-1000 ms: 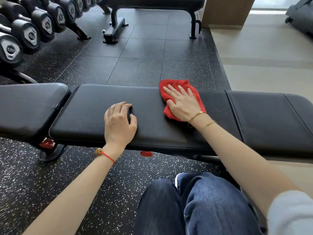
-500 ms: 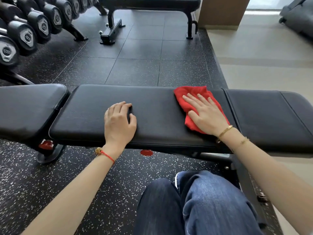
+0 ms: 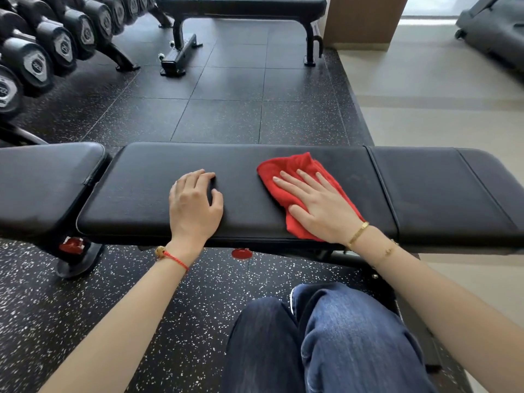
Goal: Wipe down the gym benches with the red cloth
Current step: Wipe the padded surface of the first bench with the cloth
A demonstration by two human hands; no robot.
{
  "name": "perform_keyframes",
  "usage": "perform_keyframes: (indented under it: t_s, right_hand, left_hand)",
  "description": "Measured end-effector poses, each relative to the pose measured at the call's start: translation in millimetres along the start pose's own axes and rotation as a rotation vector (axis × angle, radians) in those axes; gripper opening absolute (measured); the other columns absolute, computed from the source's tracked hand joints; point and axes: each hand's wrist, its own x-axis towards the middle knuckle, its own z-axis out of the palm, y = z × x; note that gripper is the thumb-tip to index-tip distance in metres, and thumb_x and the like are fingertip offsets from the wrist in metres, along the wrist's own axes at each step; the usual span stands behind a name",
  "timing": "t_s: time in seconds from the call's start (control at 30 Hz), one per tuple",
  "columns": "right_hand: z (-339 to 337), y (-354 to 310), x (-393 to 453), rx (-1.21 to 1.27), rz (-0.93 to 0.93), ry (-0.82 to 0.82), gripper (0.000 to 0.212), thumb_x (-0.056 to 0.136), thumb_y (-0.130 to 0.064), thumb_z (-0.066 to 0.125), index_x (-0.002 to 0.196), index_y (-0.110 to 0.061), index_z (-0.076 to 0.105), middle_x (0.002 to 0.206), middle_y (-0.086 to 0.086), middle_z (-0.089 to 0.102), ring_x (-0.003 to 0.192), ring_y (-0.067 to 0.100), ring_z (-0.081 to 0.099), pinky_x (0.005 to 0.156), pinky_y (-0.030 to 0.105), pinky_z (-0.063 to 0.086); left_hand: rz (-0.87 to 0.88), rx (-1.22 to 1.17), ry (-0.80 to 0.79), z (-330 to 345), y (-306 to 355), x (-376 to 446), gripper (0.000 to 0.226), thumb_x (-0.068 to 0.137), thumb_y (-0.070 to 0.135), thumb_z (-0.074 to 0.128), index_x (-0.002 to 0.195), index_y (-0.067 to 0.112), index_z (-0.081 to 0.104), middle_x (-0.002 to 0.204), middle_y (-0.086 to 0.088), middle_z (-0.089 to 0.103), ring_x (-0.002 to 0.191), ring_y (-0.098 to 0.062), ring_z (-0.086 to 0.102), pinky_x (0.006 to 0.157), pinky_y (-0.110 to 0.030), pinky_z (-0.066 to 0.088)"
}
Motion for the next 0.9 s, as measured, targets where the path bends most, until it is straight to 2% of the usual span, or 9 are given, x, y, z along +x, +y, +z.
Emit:
perform_keyframes:
  t_s: [0.07,0.17,0.3,0.43,0.57,0.67,0.73,0.9]
  right_hand:
    - [-3.4,16.8,-13.0,0.000,0.067,0.027,0.062,0.092,-0.040,0.030,0.152,-0.039,0.020,0.160,-0.016,0.016,0.150,0.015,0.010,0.122,0.042,0.005]
    - [-7.7,48.7,-10.6,0.008,0.234,0.056,0.057,0.098,-0.034,0.038,0.152,-0.039,0.020,0.161,-0.014,0.017,0.150,0.017,0.012,0.122,0.043,0.004]
    - [-10.8,57.5,30.7,0.028,0.421,0.050,0.054,0.100,-0.036,0.030,0.153,-0.039,0.017,0.162,-0.014,0.012,0.151,0.019,0.008,0.122,0.045,-0.001]
    - [-4.9,24.7,53.9,0.032,0.338,0.040,0.055,0.100,-0.036,0.031,0.153,-0.037,0.018,0.162,-0.012,0.012,0.150,0.021,0.008,0.121,0.046,-0.001]
    - [1.3,-0.3,26.6,0.021,0.146,0.029,0.057,0.099,-0.035,0.035,0.153,-0.038,0.018,0.161,-0.014,0.013,0.151,0.018,0.008,0.122,0.044,-0.001]
    - [0.2,1.5,-1.6,0.007,0.058,0.006,0.060,0.094,-0.040,0.031,0.153,-0.040,0.017,0.161,-0.017,0.014,0.150,0.015,0.008,0.122,0.043,0.001]
    - [-2.6,11.7,-9.2,0.012,0.084,0.014,0.063,0.090,-0.041,0.028,0.152,-0.039,0.019,0.160,-0.017,0.015,0.150,0.014,0.009,0.122,0.042,0.004]
    - [-4.6,28.6,27.2,0.023,0.253,0.057,0.055,0.099,-0.034,0.035,0.152,-0.037,0.021,0.161,-0.014,0.016,0.150,0.018,0.010,0.122,0.044,0.001]
  left_hand:
    - [-0.001,-0.004,0.001,0.2,-0.1,-0.3,0.038,0.092,0.021,0.053,0.128,0.014,0.061,0.136,-0.006,0.058,0.131,-0.024,0.047,0.116,-0.044,0.032]
    - [-0.001,-0.006,0.000,-0.5,0.4,-0.8,0.038,0.092,0.021,0.053,0.128,0.013,0.061,0.136,-0.007,0.058,0.131,-0.024,0.047,0.116,-0.044,0.032]
    - [-0.005,-0.008,-0.002,-0.7,1.7,-0.7,0.038,0.092,0.020,0.052,0.128,0.013,0.061,0.136,-0.007,0.058,0.132,-0.025,0.046,0.116,-0.045,0.031]
    - [-0.004,-0.011,-0.007,-1.4,1.1,-0.5,0.038,0.093,0.021,0.052,0.128,0.013,0.061,0.137,-0.006,0.058,0.132,-0.024,0.046,0.116,-0.045,0.031]
    - [0.001,-0.012,-0.002,-1.3,0.1,-0.4,0.038,0.092,0.021,0.053,0.128,0.014,0.061,0.136,-0.006,0.059,0.132,-0.024,0.047,0.116,-0.045,0.032]
    - [0.004,-0.009,0.004,-1.2,-1.2,-0.2,0.037,0.092,0.021,0.053,0.127,0.014,0.061,0.135,-0.006,0.059,0.131,-0.024,0.047,0.115,-0.044,0.032]
    - [0.004,-0.005,0.007,-0.8,-1.6,0.3,0.037,0.091,0.021,0.053,0.127,0.014,0.061,0.135,-0.005,0.059,0.130,-0.024,0.048,0.115,-0.044,0.032]
    - [0.000,-0.002,0.010,-0.5,-1.7,0.5,0.037,0.091,0.022,0.054,0.127,0.015,0.062,0.134,-0.005,0.060,0.129,-0.023,0.048,0.114,-0.044,0.033]
